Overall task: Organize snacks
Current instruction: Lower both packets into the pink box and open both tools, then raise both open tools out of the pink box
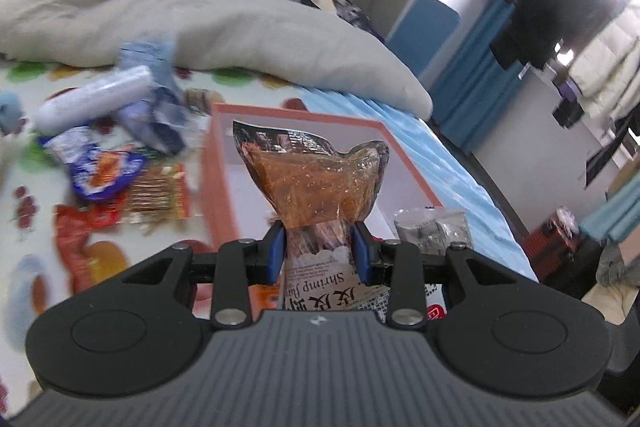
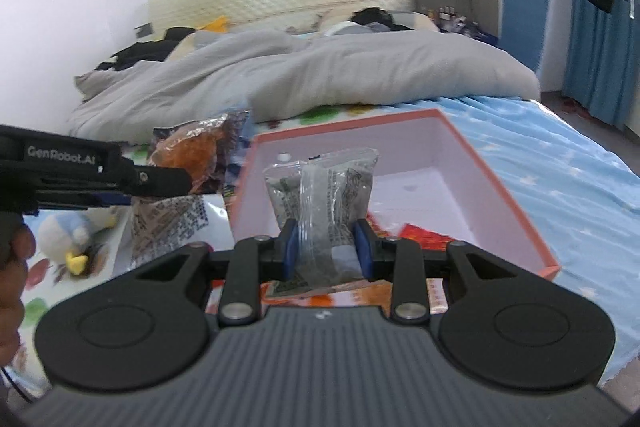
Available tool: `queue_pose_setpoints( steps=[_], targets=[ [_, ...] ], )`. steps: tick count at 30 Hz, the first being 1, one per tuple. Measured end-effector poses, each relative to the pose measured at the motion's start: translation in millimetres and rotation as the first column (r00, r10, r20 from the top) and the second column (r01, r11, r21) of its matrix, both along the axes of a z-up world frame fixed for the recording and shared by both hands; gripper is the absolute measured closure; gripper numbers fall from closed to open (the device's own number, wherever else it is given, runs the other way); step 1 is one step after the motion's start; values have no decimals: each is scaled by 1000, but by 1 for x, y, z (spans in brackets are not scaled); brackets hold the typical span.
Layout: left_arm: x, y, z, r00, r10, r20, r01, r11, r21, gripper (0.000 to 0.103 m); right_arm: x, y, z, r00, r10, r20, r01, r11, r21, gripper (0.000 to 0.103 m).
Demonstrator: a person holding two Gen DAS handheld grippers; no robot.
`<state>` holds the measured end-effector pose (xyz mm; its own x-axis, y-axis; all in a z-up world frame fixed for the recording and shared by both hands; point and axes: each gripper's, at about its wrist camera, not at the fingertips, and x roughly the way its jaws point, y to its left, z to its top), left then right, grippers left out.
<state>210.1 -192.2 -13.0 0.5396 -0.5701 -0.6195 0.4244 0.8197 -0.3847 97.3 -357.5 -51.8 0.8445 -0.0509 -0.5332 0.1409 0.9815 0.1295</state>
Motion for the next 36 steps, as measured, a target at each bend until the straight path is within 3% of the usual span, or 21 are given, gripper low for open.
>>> queue_pose_setpoints(
  steps=[11, 20, 26, 30, 32, 36],
  targets=[
    [57, -75, -57, 995, -78, -59, 82, 994, 71, 63, 37, -54, -44, 994, -82, -72, 84, 996, 24, 69],
    [76, -85, -99, 989, -83, -122, 96, 990, 102, 63, 53, -61, -80, 986, -81, -144, 90, 994, 56, 68],
    [75, -78, -94, 991, -76, -112, 88, 991, 102, 62, 53, -61, -77, 986, -79, -146, 90, 993, 71, 67],
    [64, -74, -78, 995, -66, -76, 74, 992, 103, 42, 45, -61, -67, 990, -75, -123, 84, 994, 69, 66],
    [57, -69, -67, 996, -68, -59, 73, 993, 93, 42, 38, -60, -58, 992, -76, -101, 84, 994, 73, 61],
    [37, -56, -44, 998, -58, -22, 60, 994, 93, 42, 21, -53, -38, 997, -63, -53, 67, 995, 71, 61]
  ],
)
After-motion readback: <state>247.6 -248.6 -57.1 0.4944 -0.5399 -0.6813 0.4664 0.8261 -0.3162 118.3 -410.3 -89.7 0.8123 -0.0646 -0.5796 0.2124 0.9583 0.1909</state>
